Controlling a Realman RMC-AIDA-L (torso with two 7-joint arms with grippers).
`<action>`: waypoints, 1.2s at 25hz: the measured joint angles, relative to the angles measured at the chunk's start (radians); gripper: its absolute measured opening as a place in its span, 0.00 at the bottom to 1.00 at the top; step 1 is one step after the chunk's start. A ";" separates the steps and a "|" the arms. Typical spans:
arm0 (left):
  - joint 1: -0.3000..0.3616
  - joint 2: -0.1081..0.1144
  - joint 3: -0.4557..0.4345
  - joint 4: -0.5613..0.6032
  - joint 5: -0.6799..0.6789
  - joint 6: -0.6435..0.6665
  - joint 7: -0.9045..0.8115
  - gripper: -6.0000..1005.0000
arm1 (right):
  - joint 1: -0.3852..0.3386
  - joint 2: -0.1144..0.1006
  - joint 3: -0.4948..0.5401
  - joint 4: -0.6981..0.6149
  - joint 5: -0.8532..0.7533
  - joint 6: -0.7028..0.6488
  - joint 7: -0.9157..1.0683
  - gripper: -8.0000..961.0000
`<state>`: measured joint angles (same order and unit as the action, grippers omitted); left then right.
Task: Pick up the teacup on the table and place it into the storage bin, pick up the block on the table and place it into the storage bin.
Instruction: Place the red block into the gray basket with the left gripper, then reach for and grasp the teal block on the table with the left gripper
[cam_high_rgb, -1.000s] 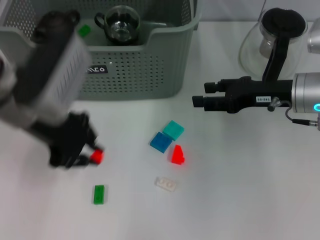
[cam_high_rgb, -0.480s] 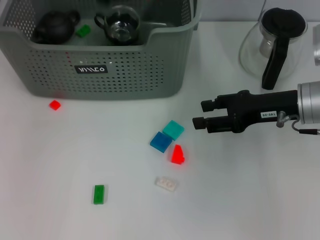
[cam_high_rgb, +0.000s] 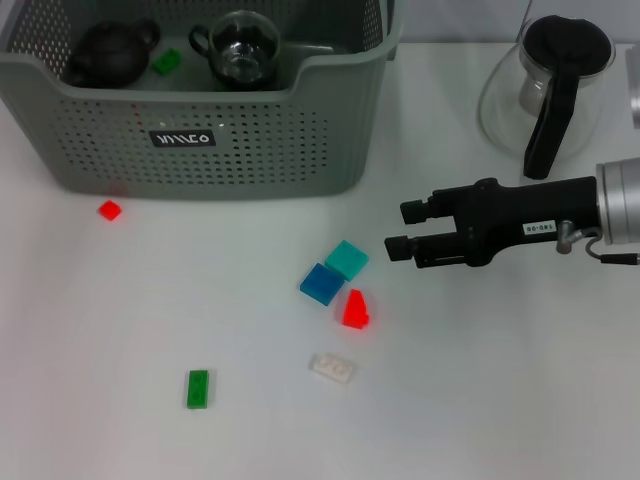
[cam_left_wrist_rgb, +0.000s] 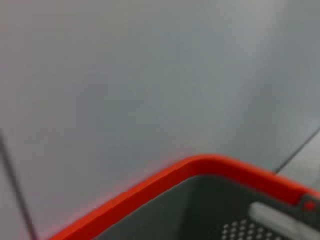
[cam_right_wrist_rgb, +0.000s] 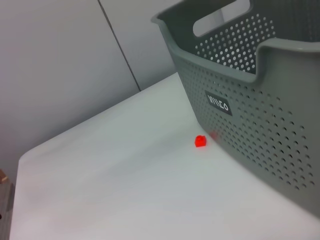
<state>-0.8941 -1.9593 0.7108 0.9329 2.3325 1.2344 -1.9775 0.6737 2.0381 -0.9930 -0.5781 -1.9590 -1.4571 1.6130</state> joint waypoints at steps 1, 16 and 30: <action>0.001 0.011 0.000 -0.028 0.001 -0.019 -0.005 0.19 | 0.003 0.000 0.000 0.000 0.000 -0.001 0.003 0.71; 0.076 0.029 -0.069 0.003 -0.062 0.069 -0.026 0.62 | 0.041 -0.002 -0.005 -0.001 -0.024 -0.022 0.043 0.72; 0.290 -0.062 -0.056 0.153 -0.422 0.774 0.237 0.88 | 0.126 -0.064 -0.006 -0.006 -0.195 -0.097 0.068 0.72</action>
<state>-0.6045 -2.0213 0.6548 1.0858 1.9102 2.0088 -1.7400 0.8001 1.9744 -0.9986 -0.5842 -2.1536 -1.5543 1.6810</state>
